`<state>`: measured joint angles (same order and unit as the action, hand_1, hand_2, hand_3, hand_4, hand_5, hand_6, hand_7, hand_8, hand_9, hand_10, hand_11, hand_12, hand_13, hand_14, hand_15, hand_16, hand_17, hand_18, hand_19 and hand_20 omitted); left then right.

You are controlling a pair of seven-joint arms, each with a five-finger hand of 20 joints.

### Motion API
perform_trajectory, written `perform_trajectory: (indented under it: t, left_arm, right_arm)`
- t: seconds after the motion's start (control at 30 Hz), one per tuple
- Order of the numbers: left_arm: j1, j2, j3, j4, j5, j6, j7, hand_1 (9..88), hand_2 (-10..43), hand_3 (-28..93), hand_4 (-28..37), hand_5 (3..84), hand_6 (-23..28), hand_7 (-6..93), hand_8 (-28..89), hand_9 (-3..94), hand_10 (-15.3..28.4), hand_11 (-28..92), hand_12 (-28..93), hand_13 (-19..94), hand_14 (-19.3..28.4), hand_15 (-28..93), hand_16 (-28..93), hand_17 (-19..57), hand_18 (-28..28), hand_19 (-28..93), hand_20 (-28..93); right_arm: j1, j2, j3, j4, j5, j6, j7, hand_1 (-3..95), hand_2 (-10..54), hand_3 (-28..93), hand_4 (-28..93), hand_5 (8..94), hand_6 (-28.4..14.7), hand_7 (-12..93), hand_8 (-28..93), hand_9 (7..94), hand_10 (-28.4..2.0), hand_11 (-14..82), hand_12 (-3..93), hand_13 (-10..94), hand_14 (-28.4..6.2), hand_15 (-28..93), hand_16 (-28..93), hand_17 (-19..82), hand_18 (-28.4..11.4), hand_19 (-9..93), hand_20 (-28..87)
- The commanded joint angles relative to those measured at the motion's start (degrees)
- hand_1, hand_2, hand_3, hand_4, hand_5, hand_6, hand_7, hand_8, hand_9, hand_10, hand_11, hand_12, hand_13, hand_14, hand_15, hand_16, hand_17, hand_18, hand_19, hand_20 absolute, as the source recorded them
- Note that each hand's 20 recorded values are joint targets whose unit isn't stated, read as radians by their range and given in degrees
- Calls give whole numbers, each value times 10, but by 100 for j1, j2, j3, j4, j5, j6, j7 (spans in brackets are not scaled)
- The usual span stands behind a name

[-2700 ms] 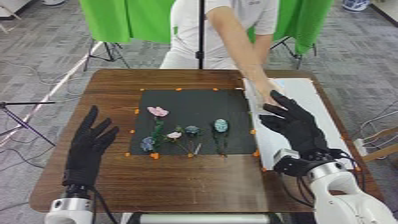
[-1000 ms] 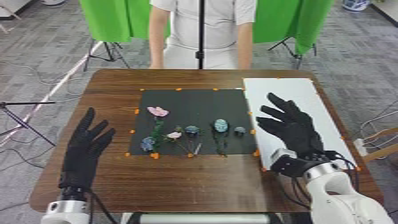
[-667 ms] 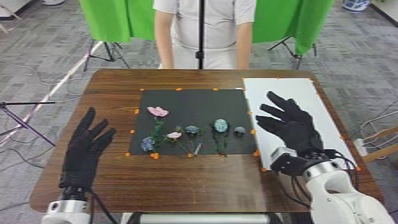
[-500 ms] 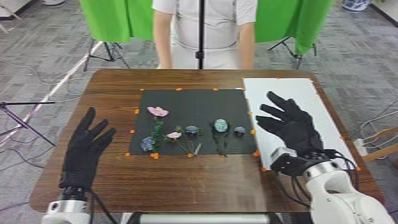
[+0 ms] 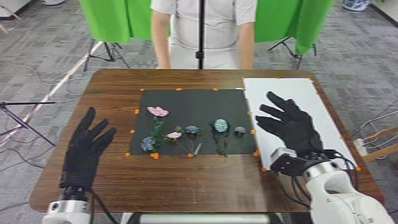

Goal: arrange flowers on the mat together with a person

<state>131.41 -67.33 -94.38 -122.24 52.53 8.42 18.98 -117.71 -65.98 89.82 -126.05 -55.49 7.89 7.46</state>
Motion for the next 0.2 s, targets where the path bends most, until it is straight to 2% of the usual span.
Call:
perform_trajectory:
  t: [0.03,0.2]
  left_arm:
    - [24,5,22,17,-37,28,28,204,42,752,-283,232,-44,119,-99,280,118,79,137,235,188,191,11,-103,272,460,-9]
    - [19,-16,7,18,-15,9,18,204,42,753,-283,232,-44,119,-100,279,119,79,138,236,189,193,10,-103,271,460,-10]
  right_arm:
    - [-37,-26,-28,-6,-38,-33,-31,186,86,664,-256,379,38,100,-97,394,-140,48,167,318,-198,113,283,5,-214,297,206]
    - [-19,-20,-44,-2,-64,-20,-25,187,86,663,-255,380,38,100,-97,394,-139,48,167,319,-196,114,283,4,-214,297,206]
